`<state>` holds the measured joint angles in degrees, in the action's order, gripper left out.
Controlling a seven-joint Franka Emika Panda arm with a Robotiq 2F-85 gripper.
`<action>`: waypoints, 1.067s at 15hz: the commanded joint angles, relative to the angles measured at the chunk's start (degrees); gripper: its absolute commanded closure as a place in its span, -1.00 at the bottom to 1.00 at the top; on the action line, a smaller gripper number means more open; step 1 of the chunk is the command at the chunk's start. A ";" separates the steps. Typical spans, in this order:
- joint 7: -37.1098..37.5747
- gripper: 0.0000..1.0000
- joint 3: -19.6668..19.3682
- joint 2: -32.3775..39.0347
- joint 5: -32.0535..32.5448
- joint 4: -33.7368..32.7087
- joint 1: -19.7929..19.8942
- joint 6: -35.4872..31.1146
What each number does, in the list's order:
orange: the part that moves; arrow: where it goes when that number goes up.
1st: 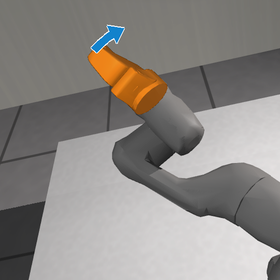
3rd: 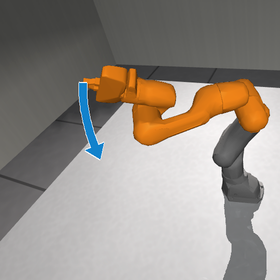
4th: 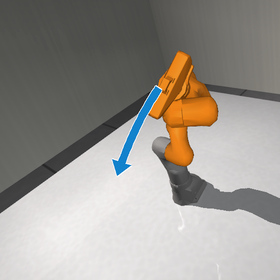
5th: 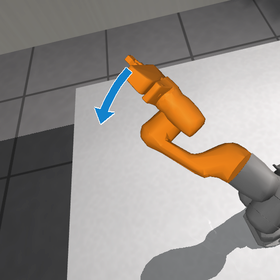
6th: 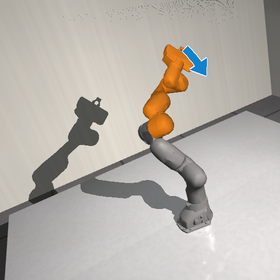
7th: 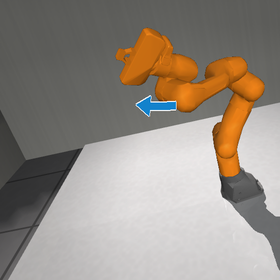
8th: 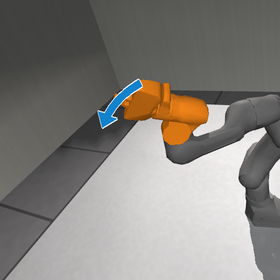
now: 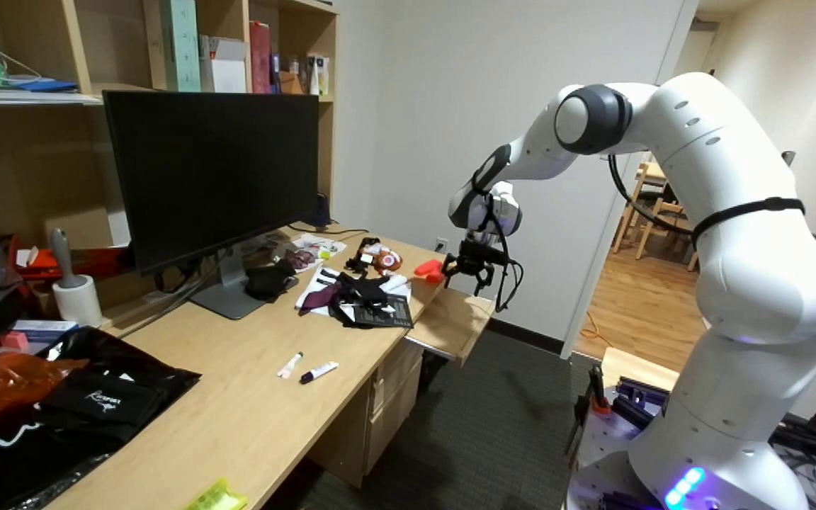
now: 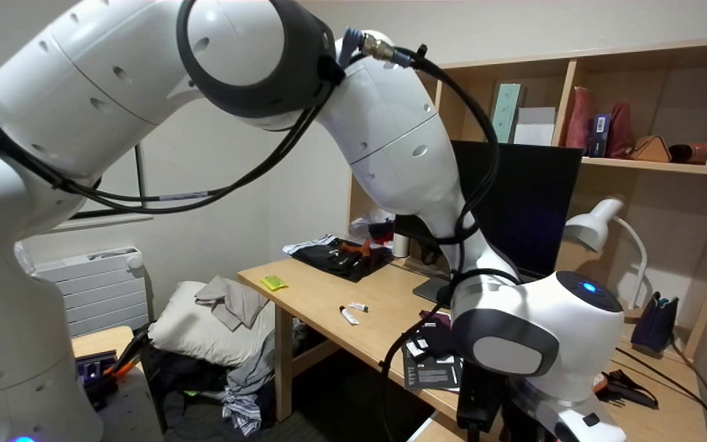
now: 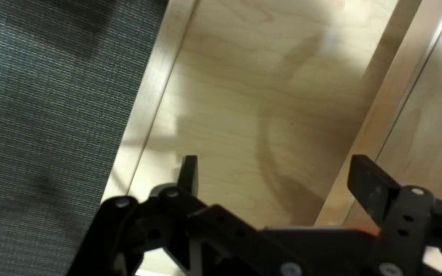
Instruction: Open the top drawer fully
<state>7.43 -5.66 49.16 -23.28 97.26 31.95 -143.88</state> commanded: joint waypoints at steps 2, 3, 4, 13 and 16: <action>-1.65 -1.00 -1.63 -0.76 -1.16 2.80 0.88 -1.82; -1.51 -1.00 -1.69 -0.24 -1.93 2.69 1.38 -3.19; -0.67 -1.00 -1.67 0.03 -3.10 2.69 1.84 -4.93; -0.52 -1.00 -3.78 0.28 -1.05 5.18 1.88 -3.63; -3.96 -1.00 -2.98 -1.63 0.49 10.13 -0.19 -7.60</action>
<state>6.55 -9.08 51.08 -24.60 101.22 33.82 -148.90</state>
